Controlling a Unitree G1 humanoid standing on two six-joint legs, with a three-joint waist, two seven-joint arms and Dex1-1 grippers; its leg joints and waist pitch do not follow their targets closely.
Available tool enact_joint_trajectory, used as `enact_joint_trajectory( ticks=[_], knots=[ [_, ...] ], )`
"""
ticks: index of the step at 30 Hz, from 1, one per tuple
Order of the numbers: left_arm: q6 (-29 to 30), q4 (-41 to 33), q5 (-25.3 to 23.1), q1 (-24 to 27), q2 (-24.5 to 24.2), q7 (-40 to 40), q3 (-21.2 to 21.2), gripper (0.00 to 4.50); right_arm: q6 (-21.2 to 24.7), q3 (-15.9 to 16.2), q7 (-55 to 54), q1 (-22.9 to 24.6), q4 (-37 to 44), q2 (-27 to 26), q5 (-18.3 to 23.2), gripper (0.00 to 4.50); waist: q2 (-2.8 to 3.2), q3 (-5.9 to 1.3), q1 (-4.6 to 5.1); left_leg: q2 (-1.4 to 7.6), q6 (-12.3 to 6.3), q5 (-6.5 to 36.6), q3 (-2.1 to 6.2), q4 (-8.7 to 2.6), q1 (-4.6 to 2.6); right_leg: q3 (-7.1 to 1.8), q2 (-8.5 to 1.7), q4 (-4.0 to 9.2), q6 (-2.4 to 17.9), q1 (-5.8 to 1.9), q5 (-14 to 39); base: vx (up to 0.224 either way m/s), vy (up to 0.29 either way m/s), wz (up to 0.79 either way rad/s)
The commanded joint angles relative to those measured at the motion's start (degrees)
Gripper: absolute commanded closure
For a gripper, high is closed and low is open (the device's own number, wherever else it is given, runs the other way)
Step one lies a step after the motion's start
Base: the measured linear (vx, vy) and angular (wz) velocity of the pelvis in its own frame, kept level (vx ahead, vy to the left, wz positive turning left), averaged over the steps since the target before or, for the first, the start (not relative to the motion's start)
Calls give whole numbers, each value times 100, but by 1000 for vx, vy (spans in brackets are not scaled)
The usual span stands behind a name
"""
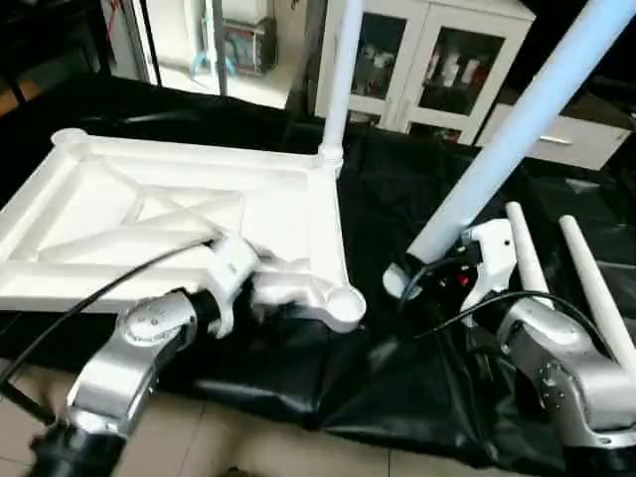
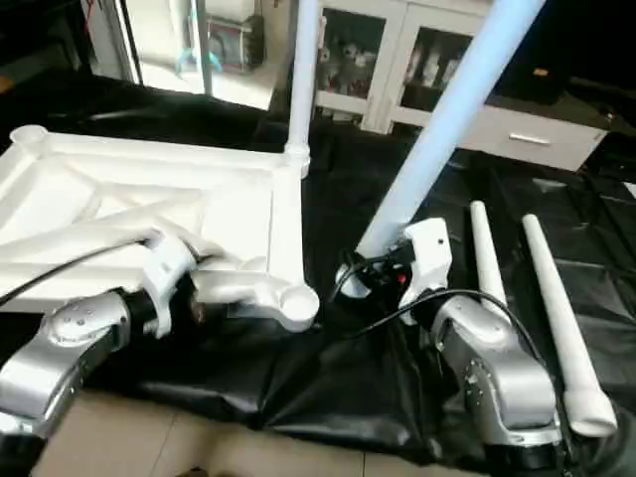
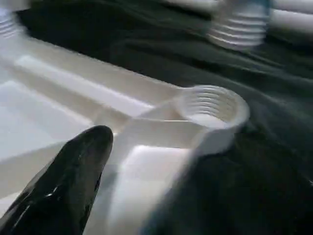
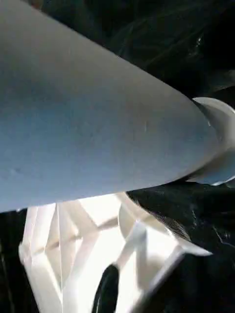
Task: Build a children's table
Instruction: Pick table leg
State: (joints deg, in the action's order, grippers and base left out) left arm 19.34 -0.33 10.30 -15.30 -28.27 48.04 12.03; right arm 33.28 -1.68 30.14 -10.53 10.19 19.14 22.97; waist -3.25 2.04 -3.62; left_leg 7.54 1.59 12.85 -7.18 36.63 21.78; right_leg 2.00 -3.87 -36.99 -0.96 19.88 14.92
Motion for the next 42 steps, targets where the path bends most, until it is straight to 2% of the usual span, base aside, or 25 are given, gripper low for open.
enact_joint_trajectory(
  ticks=[1, 2, 3, 4, 6, 8, 9, 10, 11, 13, 15, 16, 17, 19, 21, 23, 26, 28, 29, 31, 33, 36, 37, 42],
  knots=[
    [-319, 447, -202, -381, -150, 616, 302, 0, 166, -4, 390, -142, 144, 200, 247, 260, 76, -194, 1, 491, 223, 1224, 88, -644, -232, -234, -483, 455, 1194, -107, 424, -94, -28, 4],
    [-494, 714, -319, -533, -188, 762, 385, 0, 191, 50, 539, -160, 140, 279, 279, 260, 139, -163, 3, 501, 318, 1600, 54, -672, -252, -244, -496, 524, 1138, -81, 919, -92, -32, 5],
    [-494, 714, -319, -533, -188, 762, 385, 0, 191, 50, 539, -160, 140, 279, 279, 260, 110, -150, 10, 520, 376, 1759, 41, -690, -252, -248, -505, 548, 1090, -74, 1159, -79, -20, 0],
    [-707, 1021, -418, -708, -197, 881, 464, 0, 210, 101, 658, -175, 135, 368, 293, 260, 73, -147, 5, 543, 466, 1882, 32, -705, -240, -252, -548, 564, 1012, -77, 1493, -79, -20, 0],
    [-975, 1692, -491, -1151, -84, 1073, 561, 0, 237, 157, 855, -227, 127, 532, 307, 260, 68, -178, -18, 543, 442, 1671, 13, -695, -240, -262, -561, 583, 921, -69, 1580, -29, -5, -1],
    [-1056, 2114, -545, -1444, 5, 1254, 661, 0, 255, 125, 912, -298, 76, 583, 336, 260, 51, -203, -37, 559, 357, 1190, -22, -691, -196, -255, -564, 534, 1012, -72, 1034, 0, 0, 0],
    [-1117, 2279, -587, -1544, 36, 1298, 699, 0, 243, 122, 926, -328, 40, 594, 328, 260, 79, -211, -50, 562, 367, 1164, -23, -697, -194, -239, -563, 518, 1049, -74, 956, 0, 0, 0],
    [-1164, 2434, -607, -1635, 65, 1351, 732, 0, 223, 129, 941, -353, 9, 607, 296, 260, 58, -219, -38, 570, 385, 1173, -31, -690, -179, -227, -556, 485, 1106, -69, 781, 0, 0, 0],
    [-1171, 2566, -610, -1714, 93, 1388, 746, 0, 206, 140, 945, -377, -20, 606, 266, 260, 73, -220, -36, 572, 377, 1139, -31, -695, -164, -224, -561, 476, 1129, -81, 702, 0, 0, 0],
    [-1293, 2864, -651, -1871, 168, 1408, 741, 0, 203, 150, 970, -402, -43, 624, 265, 260, 71, -228, -37, 571, 358, 1048, -66, -678, -179, -225, -554, 468, 1186, -63, 527, 0, 0, 0],
    [-1380, 3173, -668, -2035, 246, 1435, 704, 0, 229, 153, 981, -403, -4, 635, 296, 260, 81, -258, -42, 580, 278, 816, -80, -652, -173, -223, -554, 420, 1321, -81, 23, 0, 0, 0],
    [-1407, 3247, -673, -2072, 251, 1477, 708, 0, 237, 157, 981, -397, 15, 638, 303, 260, 71, -259, -39, 573, 235, 727, -86, -645, -166, -220, -544, 415, 1345, -83, -115, 0, 0, 0],
    [-1444, 3380, -689, -2138, 243, 1588, 733, 17, 237, 174, 986, -381, 49, 650, 301, 260, 78, -287, -47, 559, 123, 451, -107, -610, -165, -219, -532, 374, 1438, -92, -611, 0, 0, 0],
    [-1539, 3545, -727, -2199, 234, 1705, 755, 27, 230, 191, 998, -358, 74, 652, 284, 260, 94, -308, -60, 557, 19, 227, -107, -585, -158, -215, -533, 340, 1502, -99, -959, 0, 0, 0],
    [-1511, 3630, -714, -2228, 211, 1862, 769, 43, 217, 190, 1011, -344, 71, 655, 267, 260, 83, -330, -71, 554, -182, -45, -129, -546, -137, -209, -529, 298, 1621, -95, -1420, 0, 0, 0],
    [-1458, 3684, -679, -2261, 165, 2041, 771, 63, 217, 178, 1025, -339, 72, 666, 272, 260, 95, -305, -80, 570, -224, 93, -130, -560, -140, -202, -535, 313, 1680, -79, -1266, 0, 0, 0],
    [-1457, 3771, -653, -2309, 117, 2219, 774, 80, 217, 180, 1029, -337, 81, 671, 272, 260, 103, -266, -120, 602, -55, 551, -137, -608, -175, -207, -551, 365, 1662, -53, -583, 0, 0, 0],
    [-1554, 3889, -708, -2353, 109, 2274, 762, 108, 207, 192, 1039, -339, 66, 667, 266, 260, 105, -256, -144, 609, 63, 714, -140, -627, -190, -209, -552, 377, 1616, -40, -364, 0, 0, 0],
    [-1627, 3970, -764, -2372, 132, 2257, 750, 110, 184, 217, 1041, -349, 37, 648, 249, 260, 87, -257, -152, 605, 108, 751, -142, -631, -186, -213, -556, 384, 1588, -43, -315, 0, 0, 0],
    [-1687, 4008, -816, -2383, 145, 2179, 753, 115, 184, 228, 1036, -357, 35, 636, 245, 260, 101, -258, -168, 616, 153, 762, -147, -636, -199, -213, -559, 382, 1558, -29, -359, 0, 0, 0],
    [-1790, 4098, -834, -2418, 203, 2138, 727, 151, 181, 262, 1030, -388, 23, 602, 236, 260, 95, -258, -179, 611, 159, 728, -151, -637, -187, -212, -560, 376, 1538, -33, -416, 0, 0, 0],
    [-1869, 4209, -896, -2482, 250, 2089, 722, 155, 165, 292, 1037, -410, 5, 581, 220, 260, 89, -272, -195, 606, 144, 617, -151, -629, -181, -211, -566, 363, 1521, -43, -575, 0, 0, 0],
    [-1878, 4256, -928, -2519, 266, 2063, 717, 178, 162, 296, 1046, -414, 3, 579, 218, 260, 87, -270, -198, 606, 124, 597, -152, -628, -176, -211, -568, 364, 1521, -46, -608, 0, 0, 0],
    [-2015, 4531, -1016, -2683, 301, 2078, 714, 223, 151, 307, 1077, -420, -4, 584, 217, 260, 102, -259, -208, 612, 179, 744, -146, -645, -176, -215, -577, 385, 1497, -42, -423, 0, 0, 0]
  ],
)
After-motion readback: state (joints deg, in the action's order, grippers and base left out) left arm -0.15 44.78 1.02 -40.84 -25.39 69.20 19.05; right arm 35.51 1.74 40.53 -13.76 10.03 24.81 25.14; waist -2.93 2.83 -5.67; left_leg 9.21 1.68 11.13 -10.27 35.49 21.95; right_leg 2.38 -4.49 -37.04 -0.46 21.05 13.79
